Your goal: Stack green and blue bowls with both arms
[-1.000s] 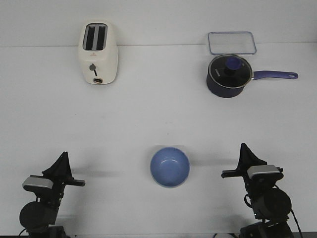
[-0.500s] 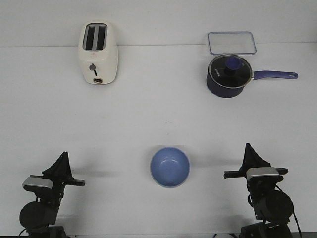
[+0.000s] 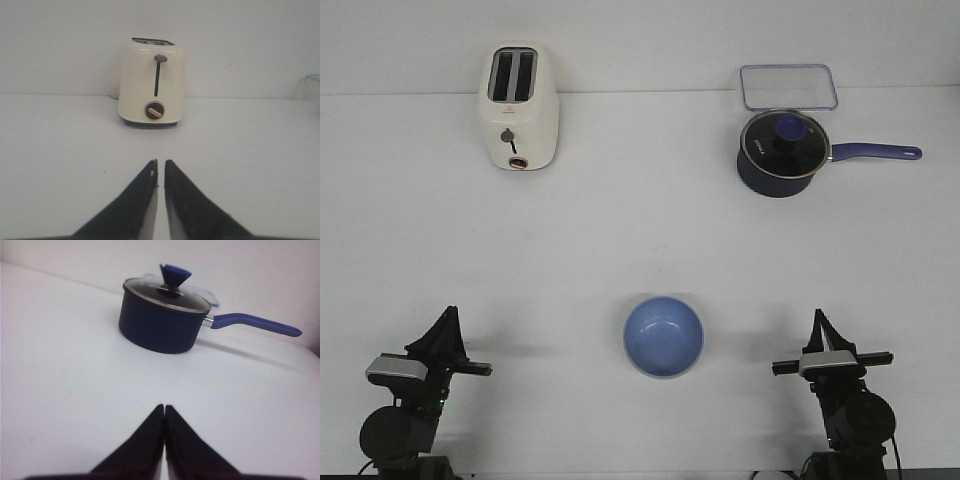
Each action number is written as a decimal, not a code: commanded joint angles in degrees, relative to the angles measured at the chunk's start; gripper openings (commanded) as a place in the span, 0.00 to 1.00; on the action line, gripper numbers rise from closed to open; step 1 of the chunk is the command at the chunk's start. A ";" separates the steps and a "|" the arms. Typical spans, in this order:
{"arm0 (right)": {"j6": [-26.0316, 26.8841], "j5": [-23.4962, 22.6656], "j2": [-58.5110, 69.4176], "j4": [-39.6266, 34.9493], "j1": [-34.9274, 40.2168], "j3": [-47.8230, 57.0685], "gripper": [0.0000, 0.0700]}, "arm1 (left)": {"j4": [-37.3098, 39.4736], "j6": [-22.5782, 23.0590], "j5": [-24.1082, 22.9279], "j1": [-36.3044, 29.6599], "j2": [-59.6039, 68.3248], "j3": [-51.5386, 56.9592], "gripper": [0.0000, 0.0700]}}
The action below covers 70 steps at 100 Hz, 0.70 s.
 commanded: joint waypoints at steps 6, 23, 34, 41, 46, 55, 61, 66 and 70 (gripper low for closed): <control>-0.11 -0.02 -0.07 1.44 -0.02 -0.11 0.00 | 0.83 -0.07 0.11 0.04 -0.07 -1.11 0.02; -0.11 0.22 -0.07 1.90 -0.02 -0.11 0.00 | 0.87 -0.07 0.11 0.04 -0.07 -1.11 0.02; -0.11 0.22 -0.07 2.12 -0.02 -0.11 0.00 | 0.87 -0.07 0.11 0.04 -0.07 -1.11 0.02; -0.11 0.22 -0.07 2.08 -0.02 -0.11 0.00 | 0.83 -0.07 0.11 0.04 -0.07 -1.11 0.02; -0.11 0.22 -0.07 2.10 -0.02 -0.11 0.00 | 0.85 -0.07 0.11 0.04 -0.07 -1.11 0.02; -0.11 0.22 -0.07 2.10 -0.02 -0.11 0.00 | 0.83 -0.07 0.11 0.04 -0.07 -1.11 0.02; -0.11 0.20 -0.07 2.10 -0.02 -0.11 0.00 | 0.85 -0.07 0.11 0.04 -0.07 -1.11 0.02; -0.11 0.22 -0.07 2.10 -0.02 -0.11 0.00 | 0.85 -0.07 0.11 0.04 -0.07 -1.11 0.02; -0.11 0.22 -0.07 2.10 -0.02 -0.11 0.00 | 0.85 -0.07 0.11 0.04 -0.07 -1.11 0.02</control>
